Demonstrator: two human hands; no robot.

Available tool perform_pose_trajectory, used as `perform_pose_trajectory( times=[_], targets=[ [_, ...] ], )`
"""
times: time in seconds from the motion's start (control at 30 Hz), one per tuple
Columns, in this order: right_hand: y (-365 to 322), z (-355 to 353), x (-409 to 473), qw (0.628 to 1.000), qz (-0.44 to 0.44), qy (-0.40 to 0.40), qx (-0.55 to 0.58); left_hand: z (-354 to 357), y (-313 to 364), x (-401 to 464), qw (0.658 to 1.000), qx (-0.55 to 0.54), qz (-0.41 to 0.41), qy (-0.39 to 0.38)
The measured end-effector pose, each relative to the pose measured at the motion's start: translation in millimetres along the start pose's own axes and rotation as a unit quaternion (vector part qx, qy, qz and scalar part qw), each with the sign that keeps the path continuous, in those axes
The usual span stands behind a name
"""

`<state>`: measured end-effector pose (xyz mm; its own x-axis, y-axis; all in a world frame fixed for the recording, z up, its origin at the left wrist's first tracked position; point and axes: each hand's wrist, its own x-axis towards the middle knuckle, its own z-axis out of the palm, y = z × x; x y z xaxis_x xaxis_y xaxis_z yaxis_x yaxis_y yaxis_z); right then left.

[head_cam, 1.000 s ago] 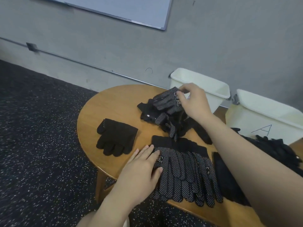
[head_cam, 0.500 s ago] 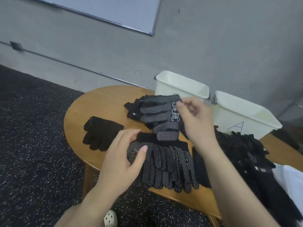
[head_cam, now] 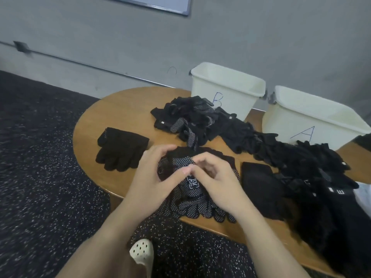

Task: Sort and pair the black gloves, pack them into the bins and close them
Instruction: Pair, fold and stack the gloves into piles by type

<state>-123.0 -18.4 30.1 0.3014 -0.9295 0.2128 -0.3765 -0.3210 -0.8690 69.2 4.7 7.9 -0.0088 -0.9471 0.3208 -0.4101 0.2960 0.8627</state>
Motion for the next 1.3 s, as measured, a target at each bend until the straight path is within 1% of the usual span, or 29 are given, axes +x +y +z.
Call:
perform_pose_trajectory(
  times=[0.07,0.1,0.2,0.33,0.43,0.57,0.67,0.77,0.83,0.97,1.1,1.2,1.27,1.3],
  targets=[
    [5.3,1.4,-1.0,0.998,0.000,-0.041,-0.042,-1.4,-0.7,0.4,0.999,0.040,0.029,-0.003],
    [6.5,0.6,-0.4,0.997,-0.006,-0.053,-0.064,-2.5,-1.3,0.4,0.998,0.055,0.030,-0.005],
    [9.0,-6.5,1.1,0.993,0.006,-0.072,-0.097,-7.1,-4.2,-0.5,0.999,0.043,-0.015,-0.023],
    [14.2,-16.0,-0.5,0.980,0.055,-0.110,-0.156,-11.0,-3.3,-1.5,0.999,0.031,-0.022,-0.033],
    [14.6,-16.0,0.1,0.978,0.067,-0.115,-0.159,-10.2,-3.9,-1.4,0.999,0.025,-0.020,-0.039],
    [9.6,-10.9,-1.6,0.968,0.046,-0.115,-0.217,-3.2,-0.3,-3.8,0.998,0.032,-0.016,-0.044],
    [8.5,-13.5,-2.6,0.965,0.040,-0.109,-0.235,1.2,2.3,-6.8,0.998,0.039,-0.004,-0.056],
    [8.9,-21.0,-5.3,0.978,0.054,-0.089,-0.181,0.1,4.1,-7.9,0.998,-0.015,-0.009,-0.053],
    [8.7,-26.4,-6.5,0.986,0.065,-0.082,-0.129,-1.7,5.7,-8.2,0.998,-0.048,-0.009,-0.033],
    [7.4,-32.7,-6.1,0.992,0.096,-0.071,-0.045,-2.3,7.1,-7.8,0.998,-0.066,0.006,0.011],
    [6.7,-26.3,-4.9,0.989,0.121,-0.082,0.036,-2.1,12.0,-7.3,0.995,-0.093,0.017,0.025],
    [8.2,-22.1,-2.4,0.987,0.110,-0.058,0.104,-4.2,16.1,-7.0,0.992,-0.121,0.016,0.026],
    [7.4,-21.7,-0.2,0.979,0.108,-0.038,0.166,-7.2,17.2,-6.8,0.991,-0.133,-0.006,0.015],
    [6.9,-22.0,0.9,0.976,0.106,-0.027,0.187,-8.8,18.1,-6.8,0.988,-0.153,-0.031,0.001]
  ],
)
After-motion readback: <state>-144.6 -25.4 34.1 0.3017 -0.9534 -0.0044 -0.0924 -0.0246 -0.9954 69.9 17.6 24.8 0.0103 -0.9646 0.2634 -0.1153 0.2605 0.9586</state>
